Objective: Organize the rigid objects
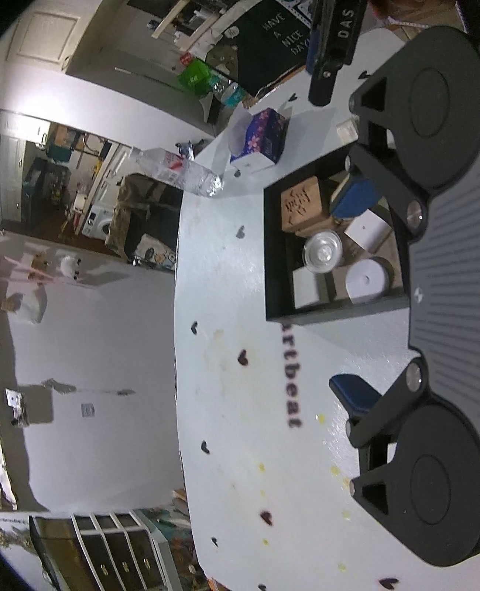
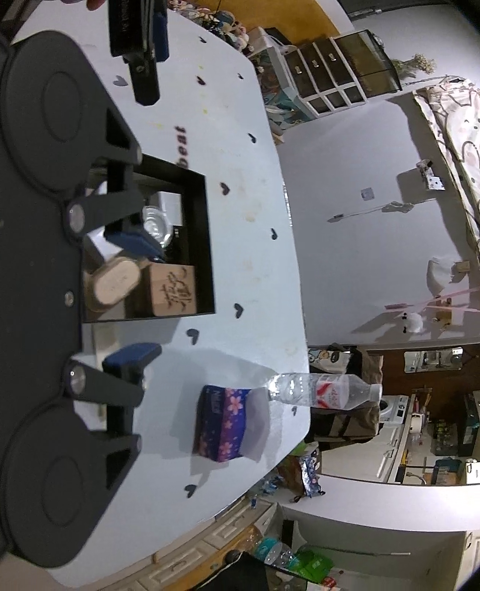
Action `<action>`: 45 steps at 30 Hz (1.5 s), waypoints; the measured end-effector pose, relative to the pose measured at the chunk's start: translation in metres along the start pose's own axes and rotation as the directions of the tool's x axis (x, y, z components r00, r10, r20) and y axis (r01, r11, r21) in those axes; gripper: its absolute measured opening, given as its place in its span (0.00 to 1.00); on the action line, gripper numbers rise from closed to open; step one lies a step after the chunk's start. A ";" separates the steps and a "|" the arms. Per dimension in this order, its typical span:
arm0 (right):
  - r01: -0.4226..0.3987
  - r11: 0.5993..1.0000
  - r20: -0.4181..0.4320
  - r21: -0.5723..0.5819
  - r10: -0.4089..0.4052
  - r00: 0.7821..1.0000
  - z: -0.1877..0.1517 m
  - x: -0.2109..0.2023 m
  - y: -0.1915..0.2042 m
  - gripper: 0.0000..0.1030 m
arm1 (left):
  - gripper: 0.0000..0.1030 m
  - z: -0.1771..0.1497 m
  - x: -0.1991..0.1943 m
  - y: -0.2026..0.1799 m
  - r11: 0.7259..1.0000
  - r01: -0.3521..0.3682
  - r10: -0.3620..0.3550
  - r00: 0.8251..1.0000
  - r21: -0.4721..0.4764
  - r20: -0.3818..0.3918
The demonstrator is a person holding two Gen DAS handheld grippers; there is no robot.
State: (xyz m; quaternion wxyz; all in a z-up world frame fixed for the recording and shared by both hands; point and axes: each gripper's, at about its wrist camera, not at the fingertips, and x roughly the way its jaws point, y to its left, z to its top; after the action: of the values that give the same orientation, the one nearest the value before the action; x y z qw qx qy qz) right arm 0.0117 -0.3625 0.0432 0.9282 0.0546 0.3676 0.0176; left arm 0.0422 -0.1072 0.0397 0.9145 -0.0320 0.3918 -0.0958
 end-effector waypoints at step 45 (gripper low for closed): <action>0.074 0.996 0.032 -0.059 -0.072 0.997 -0.050 0.011 -0.002 0.99 | 1.00 -0.041 0.019 0.019 0.999 -0.039 0.039 0.999 0.010 -0.026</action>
State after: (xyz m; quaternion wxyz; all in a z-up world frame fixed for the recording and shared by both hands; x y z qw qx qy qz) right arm -0.0146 -0.3592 -0.0002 0.9349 0.0137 0.3547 -0.0060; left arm 0.0286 -0.0914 -0.0049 0.9111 -0.0190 0.4038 -0.0803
